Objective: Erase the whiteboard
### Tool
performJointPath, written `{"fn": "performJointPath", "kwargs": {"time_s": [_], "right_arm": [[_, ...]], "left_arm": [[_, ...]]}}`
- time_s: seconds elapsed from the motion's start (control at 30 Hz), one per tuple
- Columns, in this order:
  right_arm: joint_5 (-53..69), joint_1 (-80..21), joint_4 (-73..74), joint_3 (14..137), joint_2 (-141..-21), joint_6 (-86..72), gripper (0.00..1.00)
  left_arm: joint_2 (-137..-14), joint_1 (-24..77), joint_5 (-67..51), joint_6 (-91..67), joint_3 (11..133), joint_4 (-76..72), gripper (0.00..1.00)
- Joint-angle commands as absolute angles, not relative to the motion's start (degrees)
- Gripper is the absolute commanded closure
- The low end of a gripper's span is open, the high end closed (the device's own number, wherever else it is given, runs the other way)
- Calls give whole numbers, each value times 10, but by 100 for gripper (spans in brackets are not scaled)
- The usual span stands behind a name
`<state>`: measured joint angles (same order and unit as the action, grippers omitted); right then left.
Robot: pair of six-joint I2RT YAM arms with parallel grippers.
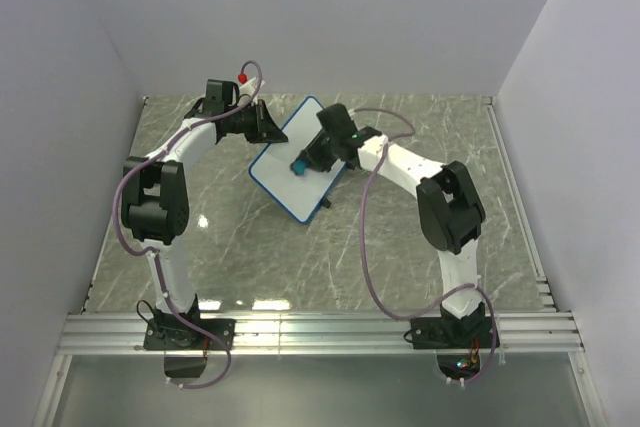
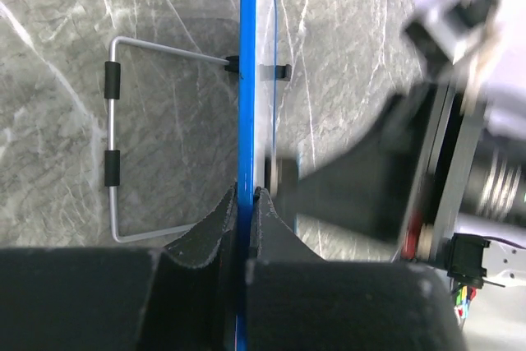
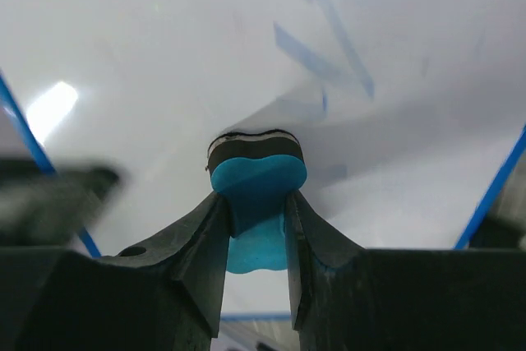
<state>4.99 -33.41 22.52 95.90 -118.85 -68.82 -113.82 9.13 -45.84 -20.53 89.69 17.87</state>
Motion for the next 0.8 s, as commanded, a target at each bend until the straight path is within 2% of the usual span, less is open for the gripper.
{"fn": "performJointPath", "kwargs": {"time_s": [0.0,0.13,0.37,0.5,0.77], "right_arm": [[97,-380,199,887,-1184,-715,100],[75,-373,225,892,-1190,-701,100],[53,-282,223,926,-1219,-693,100],[37,-210,248,992,-1244,-678,100],[46,-185,278,1125,-1317,-672,100]], "left_arm": [[-1153,120,-439,-172,894,237,100],[-1151,120,-439,-172,889,235,100],[-1141,120,-438,-170,882,239,100],[-1134,120,-437,-169,870,238,100],[-1127,121,-432,-168,856,236,100]]}}
